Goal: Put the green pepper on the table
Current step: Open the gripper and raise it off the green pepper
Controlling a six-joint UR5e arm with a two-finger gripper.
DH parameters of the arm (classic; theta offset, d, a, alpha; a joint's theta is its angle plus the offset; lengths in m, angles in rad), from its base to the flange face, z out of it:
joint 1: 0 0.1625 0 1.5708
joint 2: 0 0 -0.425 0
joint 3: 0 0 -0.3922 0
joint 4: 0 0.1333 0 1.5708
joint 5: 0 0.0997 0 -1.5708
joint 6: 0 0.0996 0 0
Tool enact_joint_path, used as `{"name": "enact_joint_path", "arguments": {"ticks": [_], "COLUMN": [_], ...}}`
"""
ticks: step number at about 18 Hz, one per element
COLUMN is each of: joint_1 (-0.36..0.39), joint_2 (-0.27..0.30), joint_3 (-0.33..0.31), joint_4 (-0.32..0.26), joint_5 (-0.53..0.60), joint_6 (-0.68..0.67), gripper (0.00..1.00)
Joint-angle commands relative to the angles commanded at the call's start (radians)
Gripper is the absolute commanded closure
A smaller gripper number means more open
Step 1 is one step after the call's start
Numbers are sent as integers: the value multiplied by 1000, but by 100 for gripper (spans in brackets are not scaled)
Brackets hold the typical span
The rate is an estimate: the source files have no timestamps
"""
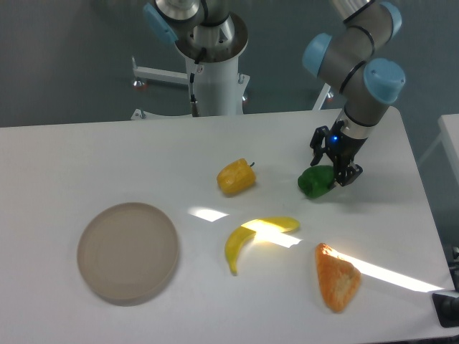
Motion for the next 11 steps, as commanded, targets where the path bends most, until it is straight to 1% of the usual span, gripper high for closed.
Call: {"name": "enact_joint_path", "arguments": {"ticks": [4,6,7,9,11], "joint_1": [-3,-8,-9,-34,-84], "joint_2": [14,40,47,55,51], "joint_3": [38,51,58,98,146], "joint_4": [-12,-12,-12,-15,-29], "joint_5": [9,26,52,109,150], "joint_6": [0,-2,-2,-9,-61], "gripper": [0,0,0,0,0]}}
